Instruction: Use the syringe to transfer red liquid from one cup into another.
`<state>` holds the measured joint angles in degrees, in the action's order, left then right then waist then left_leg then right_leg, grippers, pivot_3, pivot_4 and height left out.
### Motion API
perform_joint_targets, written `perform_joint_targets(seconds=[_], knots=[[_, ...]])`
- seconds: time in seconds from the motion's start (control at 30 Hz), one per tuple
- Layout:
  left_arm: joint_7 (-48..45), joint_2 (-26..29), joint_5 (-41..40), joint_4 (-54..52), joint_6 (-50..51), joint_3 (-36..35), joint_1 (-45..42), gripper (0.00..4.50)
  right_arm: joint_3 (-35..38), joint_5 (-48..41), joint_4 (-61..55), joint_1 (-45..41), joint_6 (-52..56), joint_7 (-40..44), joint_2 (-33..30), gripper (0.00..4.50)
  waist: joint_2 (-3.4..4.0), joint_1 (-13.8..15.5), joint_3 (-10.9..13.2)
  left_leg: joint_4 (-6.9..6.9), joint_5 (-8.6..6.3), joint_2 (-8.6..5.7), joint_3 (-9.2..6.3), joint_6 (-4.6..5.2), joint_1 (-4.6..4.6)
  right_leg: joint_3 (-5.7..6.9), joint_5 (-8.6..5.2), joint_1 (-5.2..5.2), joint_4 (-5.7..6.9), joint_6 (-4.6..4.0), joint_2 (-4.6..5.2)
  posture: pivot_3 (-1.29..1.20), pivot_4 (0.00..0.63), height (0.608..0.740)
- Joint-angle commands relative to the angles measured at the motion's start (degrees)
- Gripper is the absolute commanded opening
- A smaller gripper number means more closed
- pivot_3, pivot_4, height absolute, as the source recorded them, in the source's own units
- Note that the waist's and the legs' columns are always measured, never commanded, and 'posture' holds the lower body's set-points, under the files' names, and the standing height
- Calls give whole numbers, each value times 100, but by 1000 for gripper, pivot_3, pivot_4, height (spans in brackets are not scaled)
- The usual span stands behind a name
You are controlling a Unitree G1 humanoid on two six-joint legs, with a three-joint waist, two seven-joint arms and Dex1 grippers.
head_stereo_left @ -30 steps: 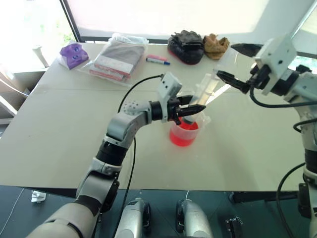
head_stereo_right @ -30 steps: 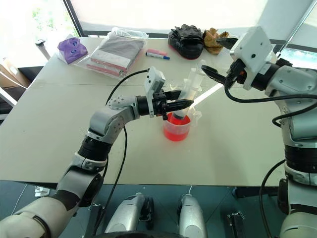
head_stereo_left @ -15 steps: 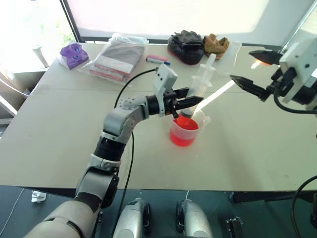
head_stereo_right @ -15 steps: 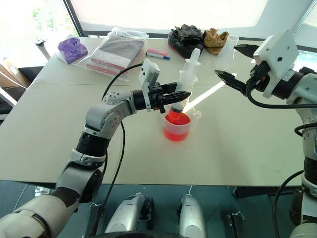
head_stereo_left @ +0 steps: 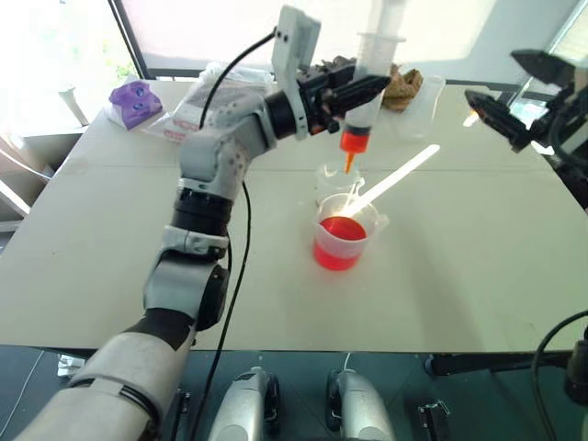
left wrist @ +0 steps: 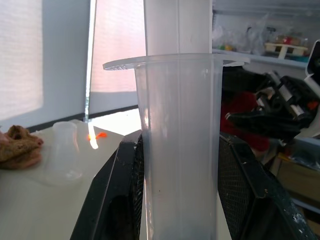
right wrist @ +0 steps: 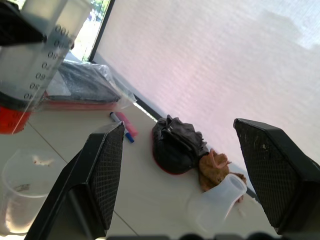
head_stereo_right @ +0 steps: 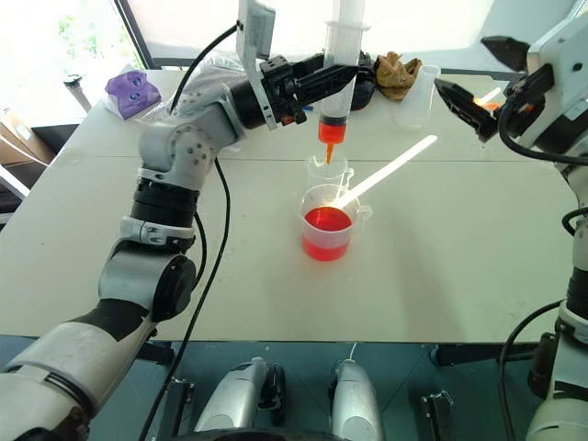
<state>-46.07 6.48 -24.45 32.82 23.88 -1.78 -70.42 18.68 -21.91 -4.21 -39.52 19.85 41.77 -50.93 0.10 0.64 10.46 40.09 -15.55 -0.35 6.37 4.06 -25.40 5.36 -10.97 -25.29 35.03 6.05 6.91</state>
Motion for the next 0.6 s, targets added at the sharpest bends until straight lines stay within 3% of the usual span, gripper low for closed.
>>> perform_joint_targets(seconds=[0.03, 0.3, 0.6], knots=[[-64, -124, 334, 625, -883, 48, -341, 1553, -176, 238, 213, -336, -424, -111, 81, 3618, 0, 0, 0, 0, 4, 0, 0, -7, 0, 0, 0, 0, 0, 0, 0, 0, 150, 740], [101, -354, 851, 2469, -2366, -78, -745, 1553, -882, 625, 1081, -1263, -1179, -52, 647, 3618, -2, -6, 1, -2, 11, 0, 5, -19, -7, 0, 1, -4, -5, 2, 1, 0, 150, 740], [77, -480, 1089, 3046, -2906, -135, -822, 1553, -1331, 1007, 1953, -1788, -1879, 91, 1072, 3618, -2, -3, 1, -2, 11, 1, 6, -18, -8, 0, 1, -4, -3, 2, 1, 0, 150, 740]])
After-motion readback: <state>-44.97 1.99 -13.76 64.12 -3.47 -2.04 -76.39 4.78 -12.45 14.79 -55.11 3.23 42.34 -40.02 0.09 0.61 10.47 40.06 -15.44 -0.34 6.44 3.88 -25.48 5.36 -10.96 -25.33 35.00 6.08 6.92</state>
